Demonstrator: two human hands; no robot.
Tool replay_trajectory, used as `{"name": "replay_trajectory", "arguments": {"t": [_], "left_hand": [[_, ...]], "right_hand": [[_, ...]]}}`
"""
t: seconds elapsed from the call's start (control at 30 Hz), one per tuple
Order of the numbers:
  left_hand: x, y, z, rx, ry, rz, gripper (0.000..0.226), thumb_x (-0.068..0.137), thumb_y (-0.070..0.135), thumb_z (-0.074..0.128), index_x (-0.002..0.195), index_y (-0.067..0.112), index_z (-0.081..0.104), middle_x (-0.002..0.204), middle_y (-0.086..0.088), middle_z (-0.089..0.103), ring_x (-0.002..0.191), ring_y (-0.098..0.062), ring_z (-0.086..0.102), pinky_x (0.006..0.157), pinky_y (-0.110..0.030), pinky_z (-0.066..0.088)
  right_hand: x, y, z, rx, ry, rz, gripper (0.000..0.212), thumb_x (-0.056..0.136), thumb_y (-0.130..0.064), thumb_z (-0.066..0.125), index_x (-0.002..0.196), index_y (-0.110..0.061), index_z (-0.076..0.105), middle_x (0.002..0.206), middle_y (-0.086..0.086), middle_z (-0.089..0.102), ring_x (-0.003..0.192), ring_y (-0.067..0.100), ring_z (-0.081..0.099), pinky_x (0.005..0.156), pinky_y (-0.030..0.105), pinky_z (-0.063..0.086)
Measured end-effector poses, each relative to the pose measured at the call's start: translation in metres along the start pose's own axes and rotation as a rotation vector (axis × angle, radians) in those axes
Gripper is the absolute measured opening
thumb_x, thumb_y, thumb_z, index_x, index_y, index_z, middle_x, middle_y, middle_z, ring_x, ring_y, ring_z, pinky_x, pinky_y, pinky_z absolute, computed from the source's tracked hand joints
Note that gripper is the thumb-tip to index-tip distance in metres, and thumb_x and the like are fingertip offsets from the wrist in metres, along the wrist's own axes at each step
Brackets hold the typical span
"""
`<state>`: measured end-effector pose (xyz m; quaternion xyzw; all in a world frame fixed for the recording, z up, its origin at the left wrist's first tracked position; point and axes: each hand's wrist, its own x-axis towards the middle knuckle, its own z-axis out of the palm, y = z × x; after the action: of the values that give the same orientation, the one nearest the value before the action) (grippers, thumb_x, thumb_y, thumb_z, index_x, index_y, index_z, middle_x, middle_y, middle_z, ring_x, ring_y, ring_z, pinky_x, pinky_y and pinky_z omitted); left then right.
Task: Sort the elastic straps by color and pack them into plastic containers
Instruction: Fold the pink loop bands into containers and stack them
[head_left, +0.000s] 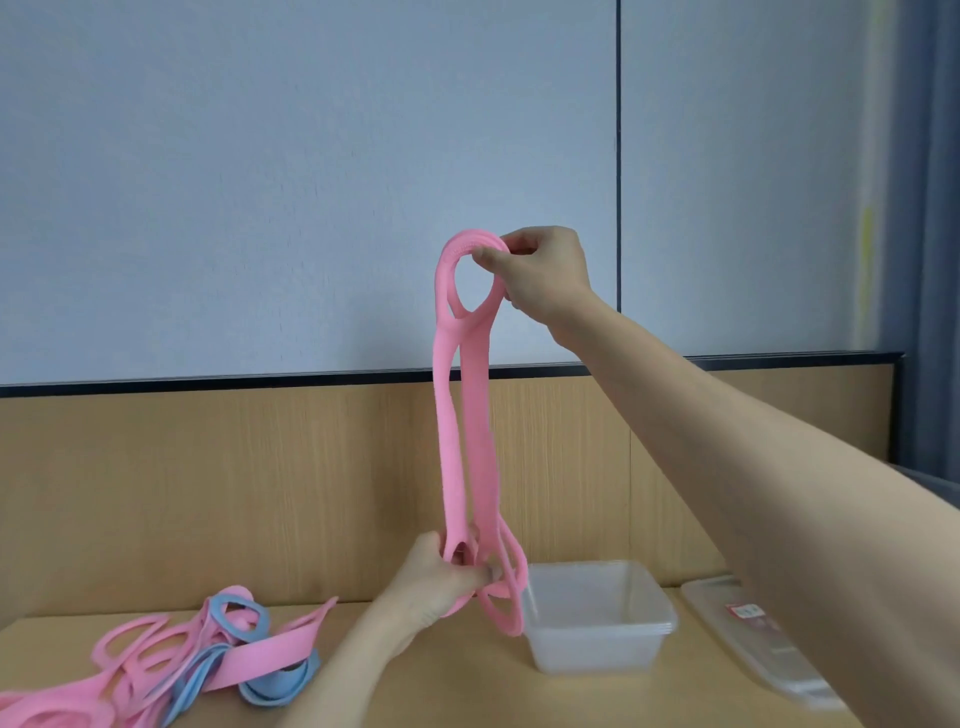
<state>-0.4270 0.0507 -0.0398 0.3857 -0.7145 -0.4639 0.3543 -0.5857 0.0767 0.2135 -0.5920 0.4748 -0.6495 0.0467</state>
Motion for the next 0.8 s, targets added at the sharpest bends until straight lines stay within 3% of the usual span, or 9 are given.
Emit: {"name": "replay_trajectory", "arguments": {"t": [0.17, 0.23, 0.3, 0.43, 0.57, 0.7, 0.8], "left_hand": [[-0.001, -0.006, 0.009, -0.088, 0.064, -0.004, 0.006, 0.087, 0.015, 0.078, 0.082, 0.016, 0.08, 0.086, -0.018, 0.075, 0.075, -0.016, 0.072, 0.07, -0.023, 0.057], [-0.001, -0.01, 0.007, -0.134, 0.08, -0.026, 0.011, 0.085, 0.01, 0.079, 0.077, 0.017, 0.079, 0.085, -0.015, 0.077, 0.079, -0.019, 0.076, 0.067, -0.022, 0.057], [-0.003, -0.011, 0.003, -0.158, 0.082, -0.046, 0.005, 0.084, 0.007, 0.079, 0.086, 0.011, 0.078, 0.087, -0.014, 0.078, 0.082, -0.022, 0.077, 0.066, -0.023, 0.058], [-0.006, -0.015, -0.003, -0.168, 0.135, -0.058, 0.03, 0.075, 0.004, 0.086, 0.099, 0.001, 0.069, 0.087, -0.015, 0.077, 0.081, -0.026, 0.077, 0.063, -0.029, 0.06], [-0.007, -0.022, -0.006, -0.179, 0.18, -0.063, 0.036, 0.072, 0.006, 0.09, 0.098, -0.002, 0.067, 0.082, -0.013, 0.077, 0.078, -0.026, 0.077, 0.063, -0.03, 0.058], [-0.01, -0.029, -0.015, -0.279, 0.063, -0.067, 0.046, 0.068, 0.018, 0.092, 0.102, -0.004, 0.069, 0.094, -0.018, 0.077, 0.09, -0.031, 0.076, 0.082, -0.042, 0.06], [-0.013, -0.035, -0.022, -0.443, -0.064, -0.085, 0.052, 0.067, 0.02, 0.09, 0.105, -0.008, 0.069, 0.106, -0.027, 0.074, 0.1, -0.038, 0.073, 0.081, -0.039, 0.059]], "right_hand": [[0.002, 0.005, -0.009, -0.052, 0.03, -0.007, 0.014, 0.085, -0.029, 0.079, 0.078, -0.019, 0.071, 0.074, -0.006, 0.068, 0.059, 0.008, 0.059, 0.052, 0.02, 0.044], [0.004, 0.009, -0.015, -0.074, 0.045, 0.001, 0.014, 0.084, -0.029, 0.079, 0.077, -0.02, 0.071, 0.076, -0.006, 0.069, 0.06, 0.009, 0.06, 0.051, 0.02, 0.045], [0.004, 0.013, -0.019, -0.087, 0.055, 0.013, 0.014, 0.084, -0.029, 0.079, 0.077, -0.021, 0.071, 0.078, -0.005, 0.07, 0.061, 0.009, 0.061, 0.052, 0.021, 0.045], [0.003, 0.021, -0.019, -0.08, 0.061, 0.036, 0.013, 0.084, -0.029, 0.08, 0.079, -0.021, 0.071, 0.078, -0.005, 0.07, 0.061, 0.01, 0.061, 0.055, 0.022, 0.046], [0.001, 0.022, -0.014, -0.081, 0.06, 0.033, 0.014, 0.084, -0.03, 0.08, 0.078, -0.022, 0.071, 0.077, -0.006, 0.07, 0.06, 0.007, 0.061, 0.056, 0.021, 0.047], [0.001, 0.023, -0.012, -0.101, 0.052, 0.035, 0.013, 0.084, -0.03, 0.08, 0.081, -0.019, 0.073, 0.079, -0.005, 0.071, 0.061, 0.008, 0.061, 0.057, 0.022, 0.047], [0.001, 0.023, -0.012, -0.109, 0.051, 0.04, 0.012, 0.084, -0.029, 0.08, 0.081, -0.019, 0.073, 0.079, -0.005, 0.071, 0.062, 0.009, 0.062, 0.057, 0.022, 0.047]]}}
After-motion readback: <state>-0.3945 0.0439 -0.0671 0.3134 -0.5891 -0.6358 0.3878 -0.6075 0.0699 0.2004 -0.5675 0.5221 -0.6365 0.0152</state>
